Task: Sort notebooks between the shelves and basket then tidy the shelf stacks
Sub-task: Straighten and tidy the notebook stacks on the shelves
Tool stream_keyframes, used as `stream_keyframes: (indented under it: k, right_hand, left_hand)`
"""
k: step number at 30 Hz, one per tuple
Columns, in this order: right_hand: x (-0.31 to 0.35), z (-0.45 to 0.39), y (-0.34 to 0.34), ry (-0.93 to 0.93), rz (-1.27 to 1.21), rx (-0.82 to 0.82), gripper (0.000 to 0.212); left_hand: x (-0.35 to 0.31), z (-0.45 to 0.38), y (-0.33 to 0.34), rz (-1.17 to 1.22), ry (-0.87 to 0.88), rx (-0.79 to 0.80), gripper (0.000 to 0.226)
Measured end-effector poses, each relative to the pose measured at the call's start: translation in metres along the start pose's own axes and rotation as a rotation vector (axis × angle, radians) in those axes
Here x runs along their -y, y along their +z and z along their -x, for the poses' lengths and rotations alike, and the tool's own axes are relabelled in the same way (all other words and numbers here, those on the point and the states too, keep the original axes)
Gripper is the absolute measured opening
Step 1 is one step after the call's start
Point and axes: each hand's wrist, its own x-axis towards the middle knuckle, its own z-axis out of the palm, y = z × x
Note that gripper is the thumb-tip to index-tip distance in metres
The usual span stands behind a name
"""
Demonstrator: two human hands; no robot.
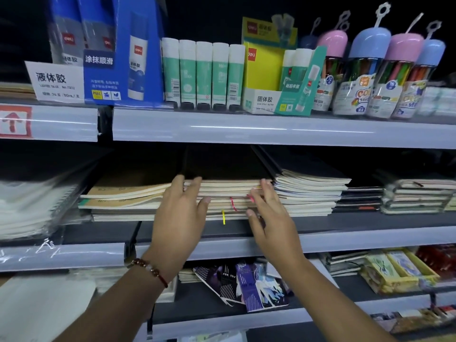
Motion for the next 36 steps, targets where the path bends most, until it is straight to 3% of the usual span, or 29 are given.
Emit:
stream_keyframes:
  k: [3, 7, 18, 21, 26, 29, 33, 36]
  right_hand:
    - [-0.002, -0.014, -0.015, 0.008, 0.012, -0.117, 0.037]
    - [-0.010, -0.039, -0.026, -0.077, 0.233, -0.058, 0.028]
    - [-0.017, -0.050, -0.030, -0.047, 0.260, -0.053, 0.018]
    - [-0.018, -0.050, -0.038, -0.079, 0.227, -0.061, 0.012]
    - [-0.018, -0.056, -0.042, -0.044, 0.264, -0.049, 0.018]
    - [-0.016, -0.057, -0.042, -0.037, 0.228, -0.046, 0.019]
    - [-0.014, -0.049, -0.042, -0.068, 0.186, -0.023, 0.013]
    - [-0.018, -0.049, -0.038, -0.116, 0.213, 0.007, 0.021]
  left_hand:
    - [0.010, -0.017, -0.002, -0.221, 0.137, -0.071, 0.041]
    - [0.019, -0.036, -0.008, -0.378, 0.226, -0.089, 0.040]
    - [0.040, -0.049, -0.008, -0.261, 0.208, 0.004, 0.080]
    - [0.047, -0.045, -0.013, -0.137, 0.170, 0.066, 0.074]
    - [0.050, -0.053, -0.018, 0.019, 0.055, 0.115, 0.043]
    - [0.048, -0.049, -0.016, 0.010, 0.066, 0.080, 0.043]
    - [0.045, -0.037, -0.011, -0.125, 0.138, 0.056, 0.061]
    - [0.043, -0.037, -0.005, -0.161, 0.125, 0.021, 0.061]
